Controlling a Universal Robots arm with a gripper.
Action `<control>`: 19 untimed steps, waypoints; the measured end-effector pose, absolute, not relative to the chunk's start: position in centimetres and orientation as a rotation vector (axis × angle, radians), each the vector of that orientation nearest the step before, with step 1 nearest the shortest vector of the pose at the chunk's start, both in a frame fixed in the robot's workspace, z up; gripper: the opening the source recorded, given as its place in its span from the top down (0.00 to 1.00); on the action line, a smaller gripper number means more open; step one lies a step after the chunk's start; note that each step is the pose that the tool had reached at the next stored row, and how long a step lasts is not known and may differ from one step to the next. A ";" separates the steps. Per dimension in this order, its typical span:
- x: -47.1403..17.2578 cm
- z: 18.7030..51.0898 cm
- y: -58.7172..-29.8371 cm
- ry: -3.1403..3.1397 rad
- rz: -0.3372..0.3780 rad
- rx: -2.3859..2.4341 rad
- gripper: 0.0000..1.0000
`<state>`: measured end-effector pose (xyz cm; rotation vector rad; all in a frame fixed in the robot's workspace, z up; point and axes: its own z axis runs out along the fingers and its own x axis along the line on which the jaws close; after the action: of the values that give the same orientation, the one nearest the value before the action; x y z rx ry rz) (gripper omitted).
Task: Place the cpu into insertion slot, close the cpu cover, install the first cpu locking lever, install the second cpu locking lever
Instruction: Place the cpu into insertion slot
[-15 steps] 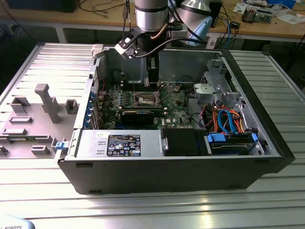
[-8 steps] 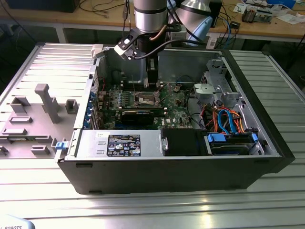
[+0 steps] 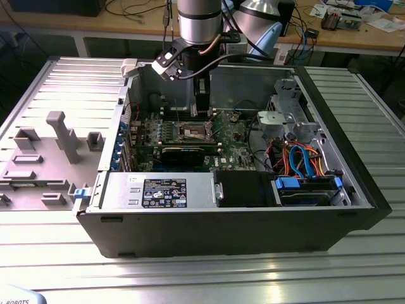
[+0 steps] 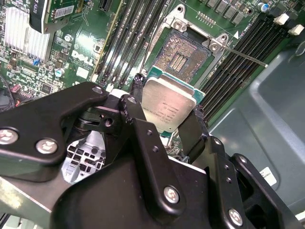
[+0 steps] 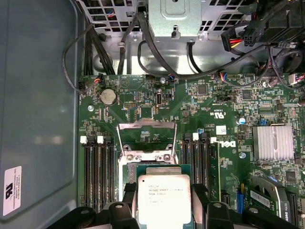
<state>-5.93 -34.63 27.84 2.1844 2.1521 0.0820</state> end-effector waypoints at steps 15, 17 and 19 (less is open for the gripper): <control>-6.6 26.5 -34.6 2.149 0.093 2.177 0.46; -6.6 26.5 -34.6 2.149 0.093 2.177 0.46; -6.6 26.5 -34.6 2.149 0.093 2.177 0.46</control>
<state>-6.59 -34.63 26.46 2.1767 2.1491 0.0934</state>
